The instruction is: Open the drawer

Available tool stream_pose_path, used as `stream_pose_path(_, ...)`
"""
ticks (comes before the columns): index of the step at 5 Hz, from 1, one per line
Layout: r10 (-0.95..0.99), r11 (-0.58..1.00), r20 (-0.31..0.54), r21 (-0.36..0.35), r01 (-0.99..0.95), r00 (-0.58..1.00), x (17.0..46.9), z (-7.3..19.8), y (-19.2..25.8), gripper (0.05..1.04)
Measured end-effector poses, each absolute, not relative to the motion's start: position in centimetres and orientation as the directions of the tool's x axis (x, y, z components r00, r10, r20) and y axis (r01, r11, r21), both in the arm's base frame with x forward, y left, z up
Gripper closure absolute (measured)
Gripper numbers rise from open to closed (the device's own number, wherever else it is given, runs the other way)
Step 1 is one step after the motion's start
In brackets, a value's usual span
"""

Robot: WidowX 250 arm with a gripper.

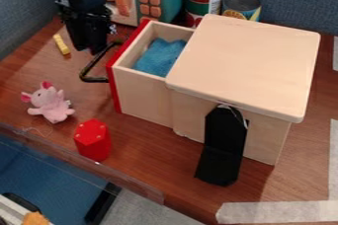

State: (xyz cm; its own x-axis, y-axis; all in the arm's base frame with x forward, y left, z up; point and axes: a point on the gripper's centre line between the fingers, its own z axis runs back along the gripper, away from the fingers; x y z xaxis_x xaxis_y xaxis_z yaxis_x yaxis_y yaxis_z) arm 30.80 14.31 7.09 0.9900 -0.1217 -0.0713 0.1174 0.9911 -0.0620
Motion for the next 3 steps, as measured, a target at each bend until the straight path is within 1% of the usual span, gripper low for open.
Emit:
stream_pose_path(1,-0.192,0.981,-0.029,-0.030,0.191,0.981,30.6,10.5,14.1,0.129)
stream_pose_path(2,-0.255,0.967,0.041,0.017,0.255,0.966,29.5,15.3,15.1,0.077)
stream_pose_path(3,-0.276,0.960,0.049,0.059,0.273,0.960,27.8,17.7,17.1,0.083)
